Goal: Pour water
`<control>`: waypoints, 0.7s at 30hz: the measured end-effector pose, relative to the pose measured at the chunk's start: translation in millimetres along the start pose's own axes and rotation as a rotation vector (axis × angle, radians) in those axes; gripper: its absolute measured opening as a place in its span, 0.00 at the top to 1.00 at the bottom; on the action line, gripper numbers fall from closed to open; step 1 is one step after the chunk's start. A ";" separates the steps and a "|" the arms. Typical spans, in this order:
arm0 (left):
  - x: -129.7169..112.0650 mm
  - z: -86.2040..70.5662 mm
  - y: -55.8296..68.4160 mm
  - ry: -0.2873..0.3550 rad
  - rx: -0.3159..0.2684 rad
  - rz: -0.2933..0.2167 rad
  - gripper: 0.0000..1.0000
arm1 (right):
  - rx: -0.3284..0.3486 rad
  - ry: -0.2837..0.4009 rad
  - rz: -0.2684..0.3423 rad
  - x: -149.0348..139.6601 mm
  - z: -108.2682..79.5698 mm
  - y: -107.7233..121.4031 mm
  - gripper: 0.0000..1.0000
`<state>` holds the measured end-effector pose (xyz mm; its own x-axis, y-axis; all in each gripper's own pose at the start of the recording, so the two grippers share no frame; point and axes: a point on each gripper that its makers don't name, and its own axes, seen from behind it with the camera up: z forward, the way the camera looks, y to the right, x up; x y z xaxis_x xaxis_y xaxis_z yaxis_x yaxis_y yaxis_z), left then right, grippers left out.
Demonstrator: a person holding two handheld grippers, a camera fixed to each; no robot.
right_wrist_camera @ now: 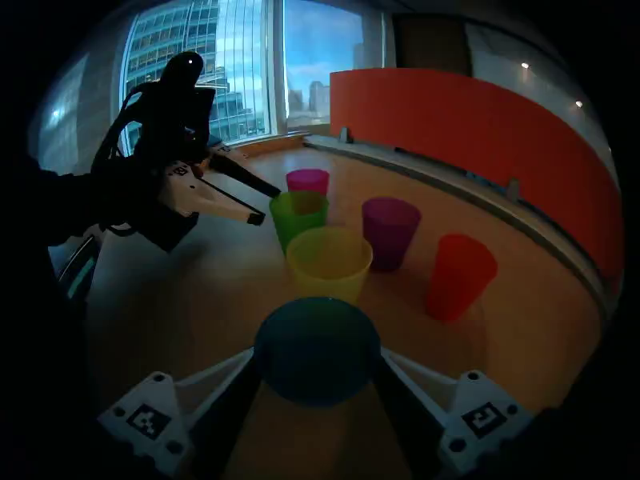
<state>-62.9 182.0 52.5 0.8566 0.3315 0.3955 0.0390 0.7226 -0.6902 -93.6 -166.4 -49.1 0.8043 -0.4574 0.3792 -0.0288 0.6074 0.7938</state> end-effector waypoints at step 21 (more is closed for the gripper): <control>2.7 27.4 1.7 -0.039 -0.020 0.003 0.10 | 0.001 0.013 -0.005 5.7 -9.5 4.9 0.11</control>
<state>-74.6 200.8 69.0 0.8359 0.3576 0.4164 0.0472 0.7091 -0.7036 -83.5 -159.9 -47.6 0.8120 -0.4524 0.3689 -0.0248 0.6046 0.7961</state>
